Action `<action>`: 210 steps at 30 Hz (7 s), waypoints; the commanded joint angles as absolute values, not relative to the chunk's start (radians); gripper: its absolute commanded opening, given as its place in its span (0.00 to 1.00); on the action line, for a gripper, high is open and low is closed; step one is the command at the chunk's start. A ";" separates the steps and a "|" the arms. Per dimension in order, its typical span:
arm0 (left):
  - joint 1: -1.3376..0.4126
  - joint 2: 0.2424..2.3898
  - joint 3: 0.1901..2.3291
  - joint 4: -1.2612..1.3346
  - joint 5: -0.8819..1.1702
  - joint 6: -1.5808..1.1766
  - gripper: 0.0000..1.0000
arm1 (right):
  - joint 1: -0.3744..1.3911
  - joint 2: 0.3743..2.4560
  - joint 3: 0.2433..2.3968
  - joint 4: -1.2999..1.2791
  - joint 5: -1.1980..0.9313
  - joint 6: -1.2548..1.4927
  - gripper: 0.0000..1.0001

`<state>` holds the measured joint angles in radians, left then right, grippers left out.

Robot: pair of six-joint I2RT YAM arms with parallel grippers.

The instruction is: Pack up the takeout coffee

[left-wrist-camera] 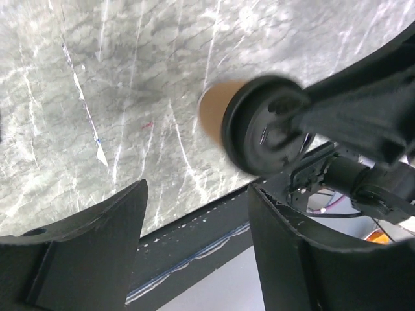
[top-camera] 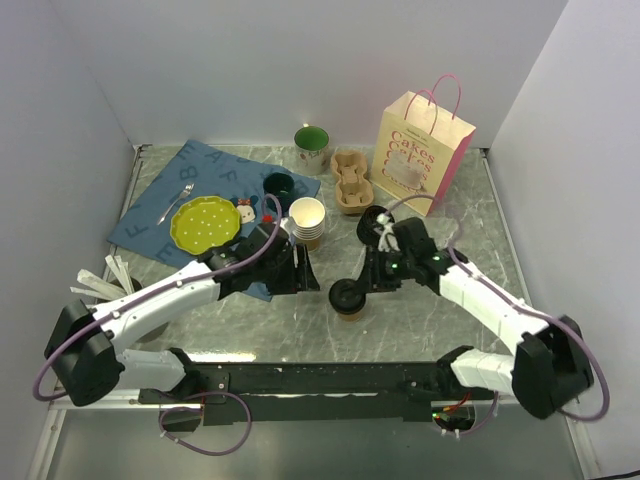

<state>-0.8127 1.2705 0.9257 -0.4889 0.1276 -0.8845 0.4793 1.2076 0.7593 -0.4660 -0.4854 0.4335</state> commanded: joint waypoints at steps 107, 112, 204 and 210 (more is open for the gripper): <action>-0.815 1.170 1.361 -0.798 -0.140 -0.658 0.97 | -0.071 1.910 2.023 -0.557 -0.405 -0.106 0.61; -0.815 1.181 1.379 -0.798 -0.127 -0.652 0.97 | -0.068 1.927 1.990 -0.540 -0.431 -0.153 0.60; -0.692 1.187 1.563 -1.003 -0.068 -0.778 0.99 | 0.920 0.988 1.247 -0.764 -0.328 -0.634 0.04; -0.692 1.138 1.448 -0.937 0.014 -0.787 0.95 | 0.962 0.980 1.192 -0.719 -0.321 -0.572 0.35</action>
<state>-0.6949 1.1915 1.4872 -1.0180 -0.0547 -0.7738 0.9371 0.9947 1.1885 -0.7959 -0.3458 -0.5968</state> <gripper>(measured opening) 0.961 0.246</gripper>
